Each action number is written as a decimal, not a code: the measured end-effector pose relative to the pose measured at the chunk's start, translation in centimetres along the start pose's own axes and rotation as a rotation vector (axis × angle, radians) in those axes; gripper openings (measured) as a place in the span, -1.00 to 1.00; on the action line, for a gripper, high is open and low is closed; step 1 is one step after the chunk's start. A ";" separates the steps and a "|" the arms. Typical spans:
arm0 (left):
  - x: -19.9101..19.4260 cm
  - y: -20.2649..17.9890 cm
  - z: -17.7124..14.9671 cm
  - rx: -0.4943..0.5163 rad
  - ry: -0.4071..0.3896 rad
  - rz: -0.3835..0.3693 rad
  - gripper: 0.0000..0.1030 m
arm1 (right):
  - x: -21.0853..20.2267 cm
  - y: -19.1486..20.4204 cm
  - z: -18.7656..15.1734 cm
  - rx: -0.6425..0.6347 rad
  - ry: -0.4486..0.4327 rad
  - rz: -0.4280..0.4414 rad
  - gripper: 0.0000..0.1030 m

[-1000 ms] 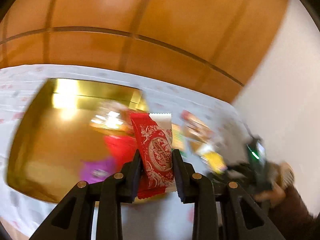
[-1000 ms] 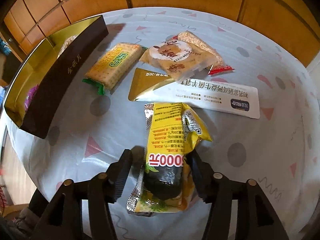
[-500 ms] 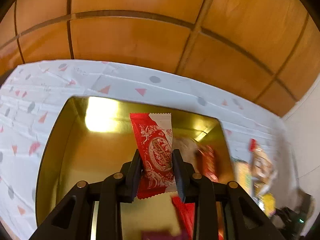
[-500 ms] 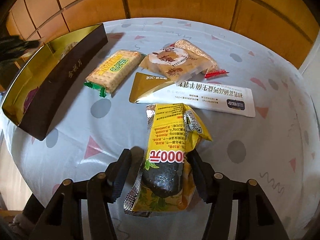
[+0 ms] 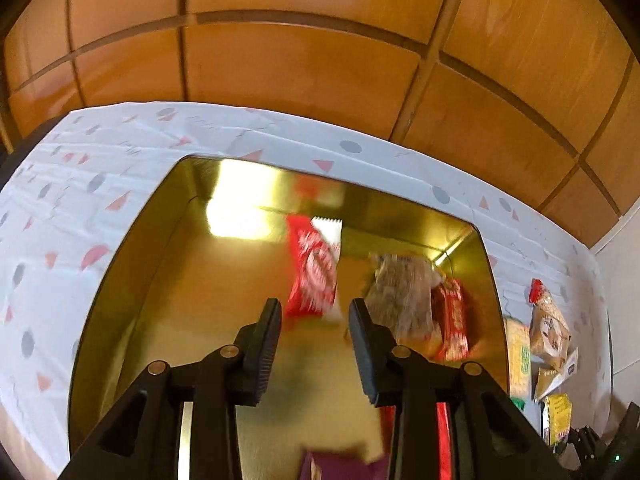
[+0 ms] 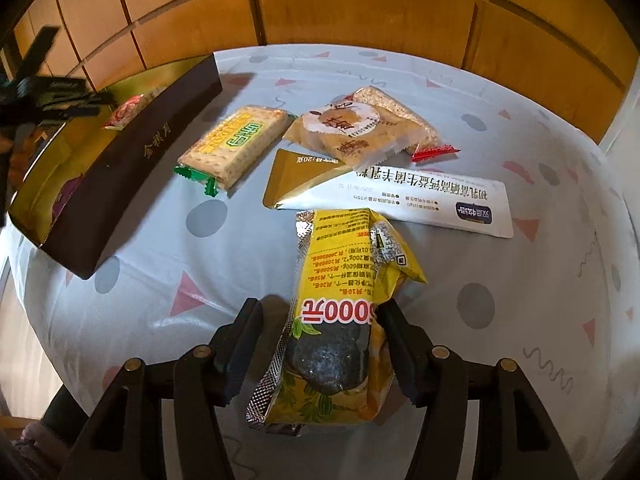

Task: Organize snacks
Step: 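Lower the red-white candy packet into the gold tin and open the left tool, then carry the yellow snack bag over the gold tin and release it with the right tool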

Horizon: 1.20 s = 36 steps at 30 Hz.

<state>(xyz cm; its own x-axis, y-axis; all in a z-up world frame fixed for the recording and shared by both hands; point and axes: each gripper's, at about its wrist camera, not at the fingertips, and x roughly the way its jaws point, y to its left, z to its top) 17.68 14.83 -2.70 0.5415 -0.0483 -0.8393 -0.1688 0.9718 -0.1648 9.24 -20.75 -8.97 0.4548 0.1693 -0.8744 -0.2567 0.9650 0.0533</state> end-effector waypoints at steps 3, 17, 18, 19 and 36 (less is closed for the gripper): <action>-1.8 -0.3 -2.0 0.017 -0.031 0.027 -0.32 | -0.1 0.2 -0.2 0.005 -0.024 -0.012 0.20; -6.1 -1.1 -8.6 0.032 -0.066 -0.003 -0.26 | -0.2 0.6 -0.1 0.076 -0.040 -0.077 0.09; -6.2 -1.1 -8.9 0.034 -0.061 -0.002 -0.26 | -0.3 0.6 -0.2 0.076 -0.046 -0.082 0.05; -6.2 -1.2 -9.2 0.033 -0.057 0.000 -0.26 | -0.4 0.7 -0.3 0.076 -0.049 -0.084 -0.01; -7.4 -1.5 -11.3 0.073 -0.072 0.016 -0.26 | -1.1 0.4 -1.2 0.156 -0.053 -0.022 -0.17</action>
<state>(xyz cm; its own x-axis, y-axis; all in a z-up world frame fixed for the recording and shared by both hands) 4.62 11.08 -2.12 0.5971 -0.0185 -0.8019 -0.1190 0.9866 -0.1113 7.59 -20.78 -8.58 0.5044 0.1539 -0.8496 -0.1127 0.9873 0.1119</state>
